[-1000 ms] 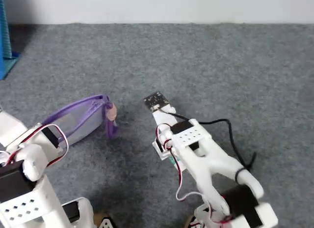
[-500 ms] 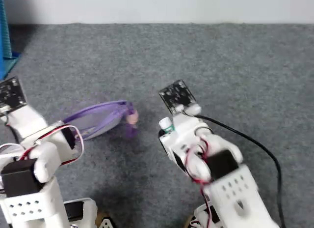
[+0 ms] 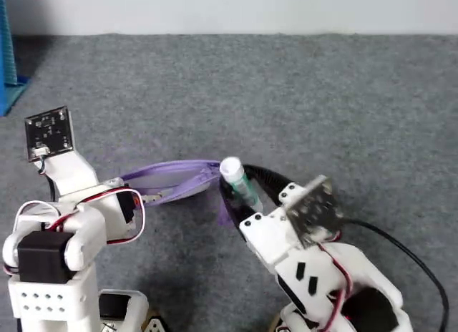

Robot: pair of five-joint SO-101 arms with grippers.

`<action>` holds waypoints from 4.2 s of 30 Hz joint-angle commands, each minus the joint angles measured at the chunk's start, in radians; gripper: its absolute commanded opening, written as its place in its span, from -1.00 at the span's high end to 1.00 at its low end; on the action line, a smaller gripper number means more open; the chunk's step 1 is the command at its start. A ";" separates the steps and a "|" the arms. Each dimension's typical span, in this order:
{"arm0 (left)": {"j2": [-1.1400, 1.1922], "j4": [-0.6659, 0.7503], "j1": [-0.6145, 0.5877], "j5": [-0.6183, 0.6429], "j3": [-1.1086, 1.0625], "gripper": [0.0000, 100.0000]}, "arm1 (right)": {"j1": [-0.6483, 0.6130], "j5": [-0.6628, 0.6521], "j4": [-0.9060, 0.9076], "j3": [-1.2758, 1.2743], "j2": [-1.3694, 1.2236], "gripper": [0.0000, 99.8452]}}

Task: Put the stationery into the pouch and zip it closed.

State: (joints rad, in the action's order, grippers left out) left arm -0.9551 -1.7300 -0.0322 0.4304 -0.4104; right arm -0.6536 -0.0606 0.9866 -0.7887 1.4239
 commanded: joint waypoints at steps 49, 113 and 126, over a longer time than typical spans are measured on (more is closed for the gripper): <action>0.003 -0.006 0.006 0.038 0.047 0.98 | -0.282 -0.003 -0.702 -0.215 -0.223 0.99; -0.003 -0.008 0.002 0.040 0.048 0.98 | 0.076 -0.018 -0.495 -0.537 -0.074 0.74; -0.003 -0.008 0.000 0.038 0.047 0.98 | 0.077 -0.025 -0.335 -0.506 0.073 0.98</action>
State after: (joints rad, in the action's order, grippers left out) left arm -0.9551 -1.7361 -0.0292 0.4580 -0.4104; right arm -0.5831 -0.0713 0.5953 -1.3502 1.4039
